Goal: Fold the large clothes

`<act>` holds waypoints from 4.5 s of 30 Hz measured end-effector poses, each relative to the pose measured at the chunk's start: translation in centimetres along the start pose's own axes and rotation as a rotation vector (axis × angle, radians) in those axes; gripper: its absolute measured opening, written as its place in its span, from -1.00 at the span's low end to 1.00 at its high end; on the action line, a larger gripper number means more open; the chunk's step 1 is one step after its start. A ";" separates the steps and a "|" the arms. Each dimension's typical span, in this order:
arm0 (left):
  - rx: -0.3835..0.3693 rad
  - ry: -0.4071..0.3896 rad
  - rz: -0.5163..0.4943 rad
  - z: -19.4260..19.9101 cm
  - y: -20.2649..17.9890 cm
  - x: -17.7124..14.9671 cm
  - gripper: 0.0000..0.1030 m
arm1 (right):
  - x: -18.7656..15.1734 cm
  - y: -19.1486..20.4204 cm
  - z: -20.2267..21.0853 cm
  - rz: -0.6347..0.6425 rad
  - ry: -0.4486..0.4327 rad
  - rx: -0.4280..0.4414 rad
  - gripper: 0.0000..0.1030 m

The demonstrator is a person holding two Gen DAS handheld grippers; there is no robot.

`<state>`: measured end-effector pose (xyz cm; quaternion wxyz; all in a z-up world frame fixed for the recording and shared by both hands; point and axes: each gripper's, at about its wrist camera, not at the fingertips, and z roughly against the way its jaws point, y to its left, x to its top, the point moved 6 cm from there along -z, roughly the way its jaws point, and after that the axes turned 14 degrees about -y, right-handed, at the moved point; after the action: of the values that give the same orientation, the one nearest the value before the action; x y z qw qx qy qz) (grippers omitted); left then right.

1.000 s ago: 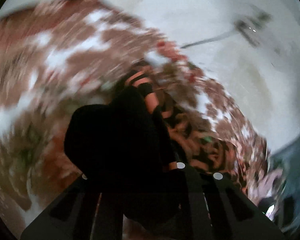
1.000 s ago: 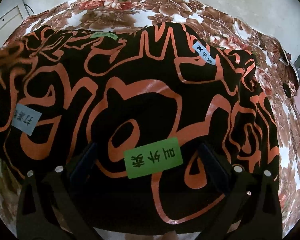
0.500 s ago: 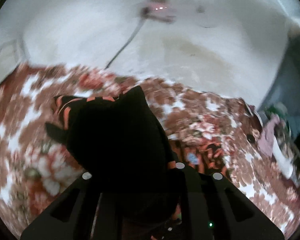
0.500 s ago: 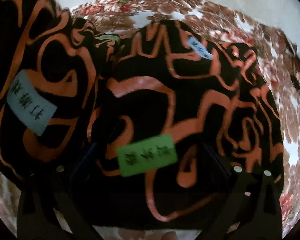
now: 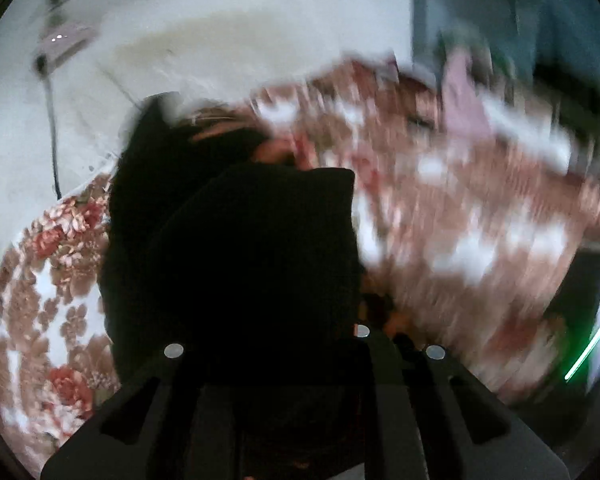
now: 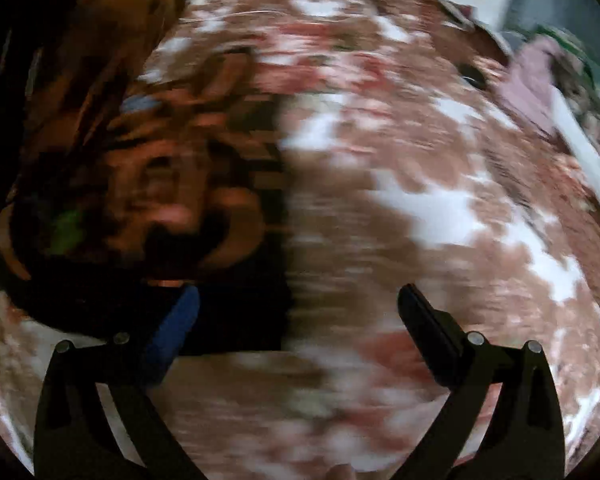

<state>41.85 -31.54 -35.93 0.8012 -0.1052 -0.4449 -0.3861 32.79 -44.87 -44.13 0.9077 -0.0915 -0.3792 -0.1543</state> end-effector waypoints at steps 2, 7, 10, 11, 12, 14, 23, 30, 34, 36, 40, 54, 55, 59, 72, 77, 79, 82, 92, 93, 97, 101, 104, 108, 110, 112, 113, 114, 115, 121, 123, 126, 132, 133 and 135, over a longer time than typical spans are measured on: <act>0.031 0.047 -0.174 -1.4 -2.4 -3.5 -0.80 | 0.1 -3.0 0.0 0.007 -0.016 -0.034 0.90; 0.108 0.061 -0.402 -2.2 -5.1 -7.6 -0.79 | 2.4 -6.0 -0.3 -0.108 0.019 0.120 0.91; 0.146 0.034 -0.455 -1.8 -5.4 -7.3 -0.79 | 5.2 -4.6 -0.7 -0.247 0.049 0.313 0.91; 0.151 0.027 -0.465 -1.8 -5.6 -6.9 -0.79 | 6.4 -3.8 -0.9 -0.318 0.074 0.407 0.91; 0.165 0.016 -0.499 -1.7 -5.9 -6.8 -0.79 | 7.4 -2.9 -1.1 -0.377 0.098 0.497 0.91; 0.169 0.002 -0.522 -1.7 -6.7 -6.6 -0.79 | 9.5 -0.9 -1.6 -0.483 0.146 0.663 0.91; 0.198 -0.095 -0.440 -0.4 -8.2 -4.7 -0.79 | 12.1 7.1 -6.7 -0.395 0.389 0.786 0.83; 0.190 -0.093 -0.474 -1.4 -9.5 -5.8 -0.79 | 13.5 7.7 -5.7 -0.397 0.379 0.813 0.83; 0.193 -0.114 -0.462 -1.1 -9.7 -5.4 -0.79 | 12.5 8.5 -7.1 -0.267 0.439 0.746 0.82; 0.198 -0.115 -0.461 -1.1 -9.7 -5.1 -0.79 | 11.3 8.6 -7.8 -0.270 0.476 0.750 0.83; 0.199 -0.119 -0.485 -1.5 -10.3 -5.1 -0.79 | 9.1 9.5 -8.9 -0.217 0.537 0.743 -0.02; 0.191 -0.050 -0.581 -2.4 -14.1 -3.9 -0.53 | 9.0 5.4 -9.2 -0.052 0.506 0.698 -0.76; 0.149 -0.014 -0.608 -2.8 -15.1 -5.3 -0.38 | 8.0 5.2 -10.2 -0.028 0.506 0.671 -0.76; -0.021 -0.011 -0.447 1.1 -15.9 -6.6 0.38 | 6.7 4.4 -11.1 -0.032 0.469 0.662 -0.76; 0.112 -0.037 0.074 2.3 4.7 -5.0 0.67 | 7.1 7.1 -7.0 0.306 0.251 0.558 -0.72; 0.063 0.018 0.131 -0.2 6.7 -8.8 0.87 | 4.7 6.0 -7.6 0.434 0.200 0.502 -0.69; 0.042 0.031 0.231 -0.5 7.4 -9.9 0.90 | 4.2 5.5 -7.3 0.439 0.187 0.484 -0.66; 0.028 0.030 0.294 -1.0 7.6 -11.3 0.92 | 2.2 4.5 -6.4 0.522 0.152 0.449 -0.65; -0.005 0.054 0.368 1.0 9.3 -7.0 0.89 | 6.7 1.1 -2.8 0.350 0.095 0.403 0.80; -0.002 0.030 0.374 1.3 10.0 -5.7 0.89 | 8.2 0.9 -2.5 0.310 0.075 0.406 0.83; 0.038 -0.011 0.472 -0.2 13.9 -1.7 0.89 | 13.3 2.1 -4.9 0.162 0.041 0.377 0.90; 0.058 0.025 0.579 -4.9 16.6 -0.5 0.89 | 15.7 4.1 -8.7 0.096 0.012 0.270 0.90; 0.064 0.098 0.567 -8.9 16.9 -1.5 0.90 | 15.5 4.9 -12.0 0.088 0.014 0.181 0.90; 0.043 0.149 0.605 -11.6 17.9 -4.3 0.92 | 13.2 4.6 -15.7 0.096 0.069 0.144 0.90; 0.039 0.175 0.625 -12.5 18.6 -6.1 0.92 | 12.4 4.5 -16.8 0.086 0.099 0.181 0.90; 0.046 0.174 0.591 -13.0 19.0 -7.1 0.93 | 12.4 4.6 -17.2 0.090 0.104 0.206 0.90; 0.054 0.170 0.574 -13.2 19.2 -7.7 0.93 | 12.7 4.7 -17.2 0.124 0.090 0.205 0.90; 0.058 0.171 0.579 -13.3 19.4 -8.1 0.93 | 12.9 4.8 -17.1 0.153 0.072 0.198 0.90; 0.053 0.172 0.602 -13.6 19.8 -8.5 0.93 | 13.0 5.0 -16.8 0.175 0.061 0.194 0.90; 0.102 0.130 0.598 -9.4 19.5 -5.8 0.89 | 14.5 5.1 -12.5 0.202 -0.014 0.196 0.90; 0.063 0.087 0.641 -5.8 18.7 -5.1 0.89 | 14.6 5.3 -8.5 0.196 -0.074 0.252 0.90; 0.011 0.065 0.681 -0.8 16.4 -6.0 0.89 | 13.0 6.3 -4.4 0.215 -0.101 0.309 0.90; -0.013 0.147 0.671 2.6 11.4 -11.6 0.89 | 5.6 7.5 -4.2 0.245 -0.013 0.293 0.90; -0.013 0.146 0.683 2.5 11.0 -12.4 0.91 | 5.0 7.2 -4.4 0.244 -0.008 0.282 0.90; -0.010 0.161 0.657 2.0 10.7 -13.5 0.92 | 3.6 6.0 -5.5 0.257 -0.002 0.232 0.90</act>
<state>44.10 -16.14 -43.62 0.9149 -0.2159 -0.3205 -0.1166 40.89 -41.54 -45.68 0.9241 -0.0340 -0.3805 0.0081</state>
